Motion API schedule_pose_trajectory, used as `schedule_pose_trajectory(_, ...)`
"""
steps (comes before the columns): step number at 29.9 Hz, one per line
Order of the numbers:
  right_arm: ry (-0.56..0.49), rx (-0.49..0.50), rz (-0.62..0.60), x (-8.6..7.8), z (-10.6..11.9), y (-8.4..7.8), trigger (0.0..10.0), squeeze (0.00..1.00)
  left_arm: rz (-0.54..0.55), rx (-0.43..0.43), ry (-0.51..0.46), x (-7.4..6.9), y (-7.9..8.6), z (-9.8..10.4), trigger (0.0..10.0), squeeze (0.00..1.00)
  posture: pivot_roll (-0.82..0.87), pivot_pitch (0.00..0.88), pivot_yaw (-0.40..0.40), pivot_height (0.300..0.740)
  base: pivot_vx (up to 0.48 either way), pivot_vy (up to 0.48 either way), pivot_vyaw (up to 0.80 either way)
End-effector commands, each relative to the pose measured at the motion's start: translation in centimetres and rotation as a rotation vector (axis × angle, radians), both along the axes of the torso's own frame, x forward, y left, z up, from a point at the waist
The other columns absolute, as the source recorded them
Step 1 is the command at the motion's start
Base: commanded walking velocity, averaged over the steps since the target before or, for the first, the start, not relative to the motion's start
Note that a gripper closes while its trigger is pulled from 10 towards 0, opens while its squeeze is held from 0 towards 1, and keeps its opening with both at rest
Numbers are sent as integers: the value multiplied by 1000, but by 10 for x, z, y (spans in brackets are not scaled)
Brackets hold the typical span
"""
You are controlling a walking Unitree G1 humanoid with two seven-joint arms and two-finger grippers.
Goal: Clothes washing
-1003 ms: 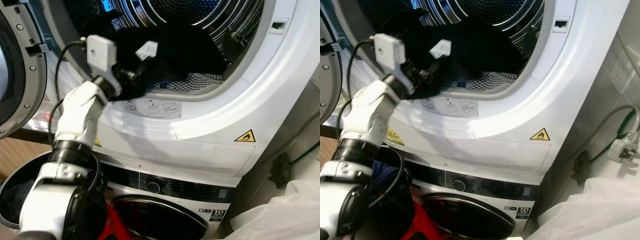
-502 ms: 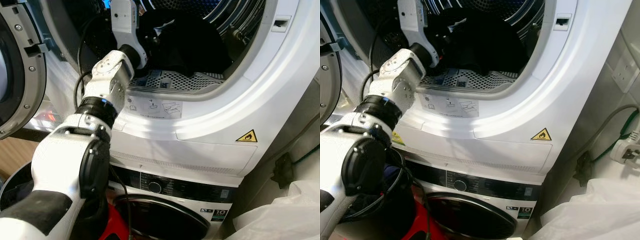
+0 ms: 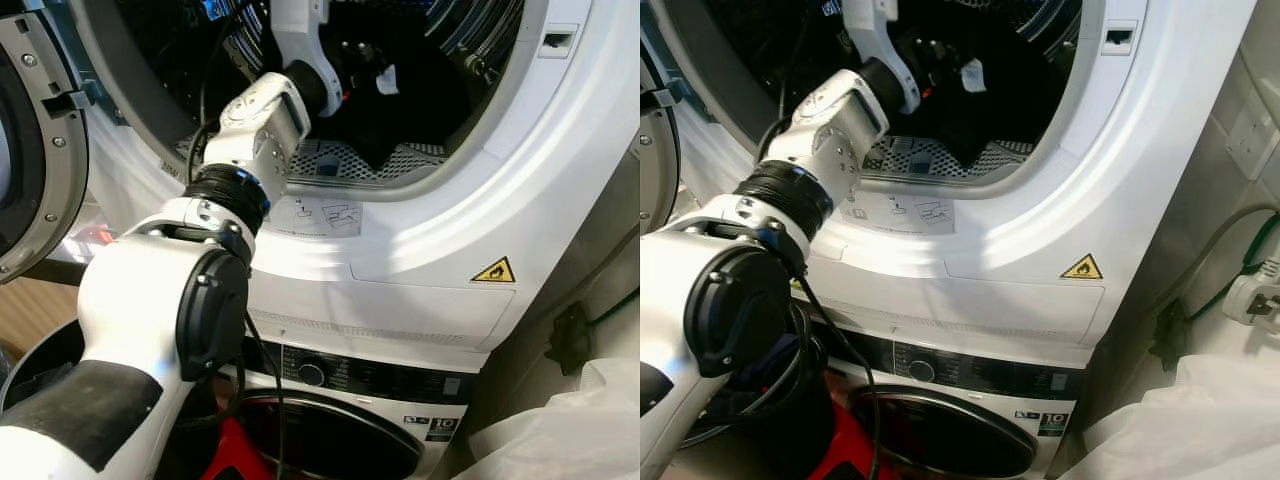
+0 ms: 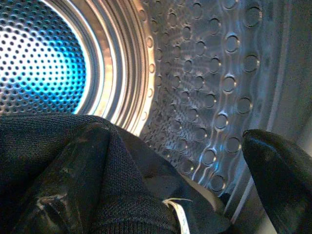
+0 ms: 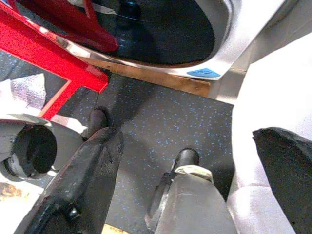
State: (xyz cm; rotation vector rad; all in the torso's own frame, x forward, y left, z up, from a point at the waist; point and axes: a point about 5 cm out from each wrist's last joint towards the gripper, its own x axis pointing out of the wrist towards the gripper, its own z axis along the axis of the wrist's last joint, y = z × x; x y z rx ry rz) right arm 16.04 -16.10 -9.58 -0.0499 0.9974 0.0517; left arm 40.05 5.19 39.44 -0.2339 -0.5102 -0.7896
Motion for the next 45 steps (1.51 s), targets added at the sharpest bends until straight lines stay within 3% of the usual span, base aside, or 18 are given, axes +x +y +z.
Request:
schedule_pose_trajectory(1,0,5,-9,-2,-1,1,10000,0,-6,10,-18,-1,1,2,10000,0,-72,0,95,740,0,0,0)
schedule_pose_trajectory(5,2,3,-6,-2,-1,1,10000,0,1,14,-12,0,3,0,10000,0,-64,0,89,740,0,0,0)
schedule_pose_trajectory(7,2,1,-2,-1,0,0,10000,0,50,12,2,3,12,-2,10000,0,-53,0,83,740,0,0,0)
schedule_pose_trajectory(10,0,3,10,1,0,2,10000,0,134,-107,53,8,36,3,10000,0,-35,0,76,740,0,0,0)
schedule_pose_trajectory(16,-7,6,15,5,2,3,10000,0,220,-117,66,12,56,2,10000,0,-19,0,68,740,0,0,0)
schedule_pose_trajectory(21,-9,6,18,7,3,3,10000,0,227,-102,76,12,58,1,10000,0,-16,0,63,740,0,0,0)
schedule_pose_trajectory(28,-11,3,14,7,3,1,10000,0,153,78,16,9,42,-7,10000,0,-7,0,56,740,0,0,0)
schedule_pose_trajectory(30,-7,3,21,6,2,2,10000,0,211,111,-26,9,44,-4,10000,0,-8,0,64,740,0,0,0)
schedule_pose_trajectory(35,-3,7,20,5,2,3,10000,0,281,74,-51,9,52,1,10000,0,-8,0,73,740,0,0,0)
schedule_pose_trajectory(38,-1,14,25,4,1,7,10000,0,337,90,-132,6,56,1,10000,0,-5,0,76,740,0,0,0)
schedule_pose_trajectory(42,-10,23,22,6,2,9,10000,0,347,114,-204,2,57,-1,10000,0,-5,0,81,740,0,0,0)
schedule_pose_trajectory(45,-10,23,24,6,2,10,10000,0,308,79,-182,1,58,-5,10000,0,-1,0,80,740,0,0,0)
